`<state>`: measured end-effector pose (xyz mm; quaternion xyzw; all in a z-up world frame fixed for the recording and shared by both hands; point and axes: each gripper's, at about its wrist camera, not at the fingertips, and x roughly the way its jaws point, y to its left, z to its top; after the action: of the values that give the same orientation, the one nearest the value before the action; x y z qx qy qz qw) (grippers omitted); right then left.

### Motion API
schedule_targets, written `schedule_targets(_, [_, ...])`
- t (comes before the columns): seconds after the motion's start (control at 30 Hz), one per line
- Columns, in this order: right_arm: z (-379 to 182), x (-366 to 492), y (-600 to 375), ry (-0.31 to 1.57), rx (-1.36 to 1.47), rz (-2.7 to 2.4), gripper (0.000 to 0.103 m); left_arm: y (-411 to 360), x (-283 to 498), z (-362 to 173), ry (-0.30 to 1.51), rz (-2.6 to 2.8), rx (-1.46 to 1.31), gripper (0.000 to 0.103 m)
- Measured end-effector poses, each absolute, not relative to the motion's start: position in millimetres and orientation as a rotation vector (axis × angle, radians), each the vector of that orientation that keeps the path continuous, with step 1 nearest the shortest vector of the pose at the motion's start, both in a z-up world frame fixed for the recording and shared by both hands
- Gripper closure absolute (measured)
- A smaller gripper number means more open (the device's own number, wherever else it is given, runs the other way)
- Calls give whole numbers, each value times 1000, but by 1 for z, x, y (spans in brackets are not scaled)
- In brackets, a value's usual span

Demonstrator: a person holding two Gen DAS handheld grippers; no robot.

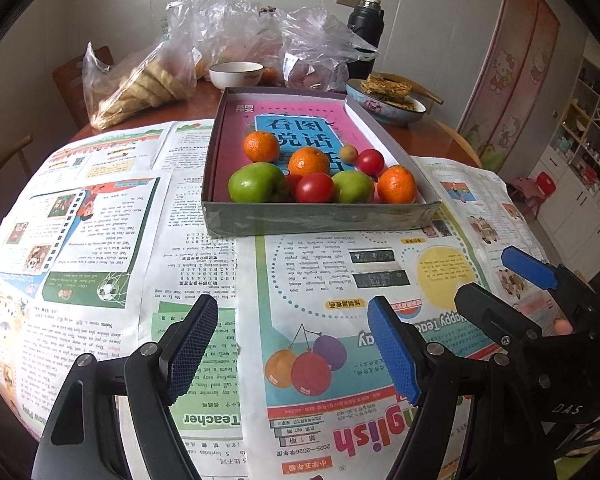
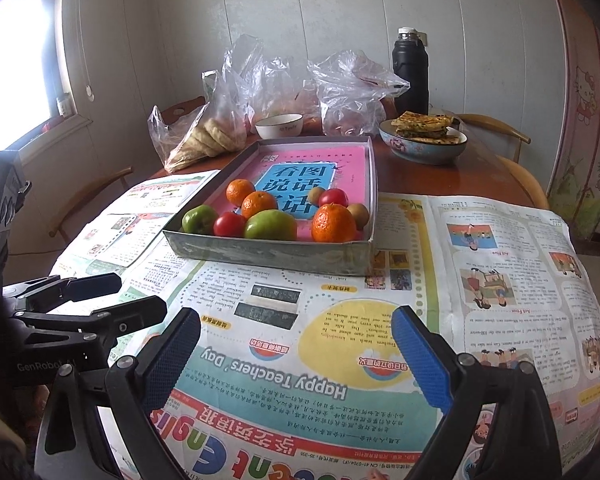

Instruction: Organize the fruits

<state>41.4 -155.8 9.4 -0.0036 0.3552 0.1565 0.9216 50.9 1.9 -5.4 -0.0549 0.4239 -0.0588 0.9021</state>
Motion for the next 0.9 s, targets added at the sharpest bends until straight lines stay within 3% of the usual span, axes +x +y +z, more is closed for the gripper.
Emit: schedule_targets(0.9, [10, 41, -154, 724, -18, 324, 5, 2, 54, -6, 880, -95, -102, 24])
